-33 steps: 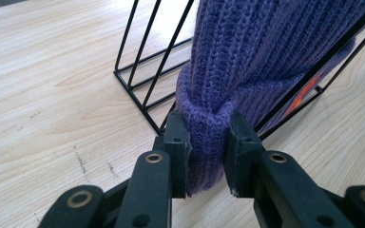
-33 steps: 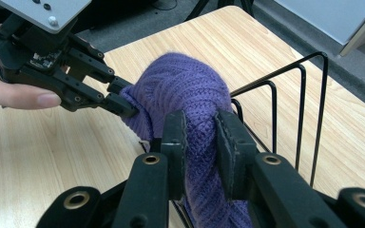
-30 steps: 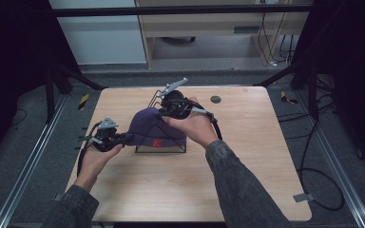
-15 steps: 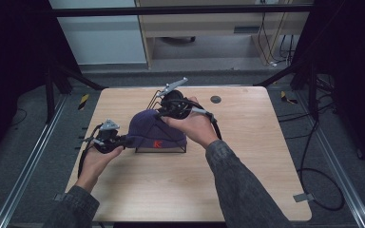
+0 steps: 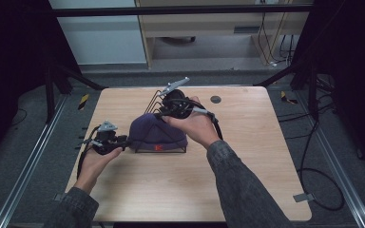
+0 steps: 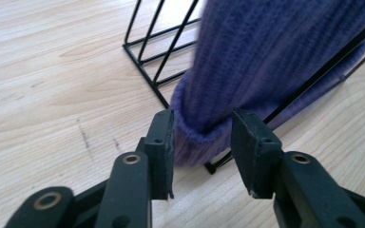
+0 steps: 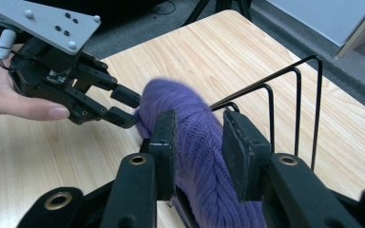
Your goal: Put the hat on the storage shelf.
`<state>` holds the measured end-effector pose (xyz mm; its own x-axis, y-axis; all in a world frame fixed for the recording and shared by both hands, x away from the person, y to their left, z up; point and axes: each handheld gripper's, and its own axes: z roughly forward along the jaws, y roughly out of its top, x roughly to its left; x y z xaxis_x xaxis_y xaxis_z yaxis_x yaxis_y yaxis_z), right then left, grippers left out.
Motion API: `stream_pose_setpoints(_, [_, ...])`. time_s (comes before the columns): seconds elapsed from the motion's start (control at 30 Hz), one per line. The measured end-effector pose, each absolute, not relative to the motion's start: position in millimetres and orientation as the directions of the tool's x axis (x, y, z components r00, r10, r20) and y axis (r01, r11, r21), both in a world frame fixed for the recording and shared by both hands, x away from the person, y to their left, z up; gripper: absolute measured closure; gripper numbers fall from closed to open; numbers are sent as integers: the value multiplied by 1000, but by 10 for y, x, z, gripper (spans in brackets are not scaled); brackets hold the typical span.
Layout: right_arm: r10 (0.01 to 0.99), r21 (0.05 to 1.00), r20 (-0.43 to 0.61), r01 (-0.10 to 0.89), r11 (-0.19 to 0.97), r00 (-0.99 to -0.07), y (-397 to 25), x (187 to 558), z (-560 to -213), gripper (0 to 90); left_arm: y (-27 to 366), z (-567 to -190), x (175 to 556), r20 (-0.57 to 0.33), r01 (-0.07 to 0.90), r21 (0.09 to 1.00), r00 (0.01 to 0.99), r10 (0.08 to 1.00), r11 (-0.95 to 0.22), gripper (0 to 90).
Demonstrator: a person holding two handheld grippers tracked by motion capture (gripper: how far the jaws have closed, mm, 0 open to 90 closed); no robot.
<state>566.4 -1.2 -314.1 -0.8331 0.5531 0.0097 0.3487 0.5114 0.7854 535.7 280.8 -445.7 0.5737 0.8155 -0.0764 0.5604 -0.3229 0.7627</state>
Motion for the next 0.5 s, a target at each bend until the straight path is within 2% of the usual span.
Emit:
stream_pose_setpoints(0.2, [560, 787, 9, 351, 507, -829, -22, 5645, -3128, 646, 2844, -4469, 5268, -58, 555, 774, 543, 838, -306, 522])
stream_pose_setpoints(0.33, [562, 790, 8, 350, 503, -827, -35, 5619, -3106, 630, 2853, -4468, 5239, -2, 555, 760, 522, 853, -338, 457])
stream_pose_setpoints(0.5, [569, 793, 6, 351, 499, -823, -78, 5572, -3076, 589, 2926, -4527, 5255, 21, 588, 734, 481, 876, -341, 343])
